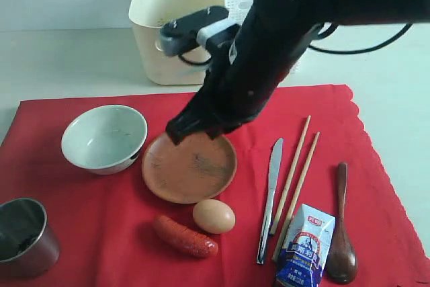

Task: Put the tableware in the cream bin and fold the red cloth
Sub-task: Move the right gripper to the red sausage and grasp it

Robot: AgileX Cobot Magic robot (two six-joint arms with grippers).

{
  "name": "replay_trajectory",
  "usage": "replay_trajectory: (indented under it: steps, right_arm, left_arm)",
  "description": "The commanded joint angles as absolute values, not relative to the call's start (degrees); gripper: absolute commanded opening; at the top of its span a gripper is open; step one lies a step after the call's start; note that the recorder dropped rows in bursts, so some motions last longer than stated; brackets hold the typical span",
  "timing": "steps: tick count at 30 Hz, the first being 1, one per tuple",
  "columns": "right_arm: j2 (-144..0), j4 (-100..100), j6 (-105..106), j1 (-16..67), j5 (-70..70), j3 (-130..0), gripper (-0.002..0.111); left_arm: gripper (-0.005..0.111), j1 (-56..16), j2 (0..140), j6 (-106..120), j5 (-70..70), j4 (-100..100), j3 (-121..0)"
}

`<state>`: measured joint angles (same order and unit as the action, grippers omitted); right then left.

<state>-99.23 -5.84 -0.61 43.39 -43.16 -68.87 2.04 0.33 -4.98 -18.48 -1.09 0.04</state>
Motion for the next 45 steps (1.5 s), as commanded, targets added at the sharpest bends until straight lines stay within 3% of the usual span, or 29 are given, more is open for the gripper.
replay_trajectory:
  steps: [1, 6, 13, 16, 24, 45]
  right_arm:
    - [-98.7, -6.1, -0.4, 47.5, -41.6, -64.9, 0.000]
    - [-98.7, -5.8, -6.4, 50.0, -41.8, -61.4, 0.007]
    - [-98.7, -6.1, -7.8, 51.3, -40.9, -58.5, 0.038]
    - [-98.7, -6.1, -7.6, 51.3, -37.6, -58.4, 0.045]
    - [-101.9, -14.4, 0.3, 51.3, -38.7, -58.4, 0.045]
    - [-109.0, -11.5, 0.0, 51.3, -36.6, -58.3, 0.045]
  left_arm:
    - [0.001, 2.1, 0.0, -4.7, -18.1, -0.8, 0.0]
    - [0.001, 2.1, 0.0, -4.7, -18.1, -0.8, 0.0]
    - [0.001, 2.1, 0.0, -4.7, -18.1, -0.8, 0.0]
    - [0.001, 2.1, 0.0, -4.7, -18.1, -0.8, 0.0]
    - [0.001, 2.1, 0.0, -4.7, -18.1, -0.8, 0.0]
    - [0.001, 2.1, 0.0, -4.7, -18.1, -0.8, 0.0]
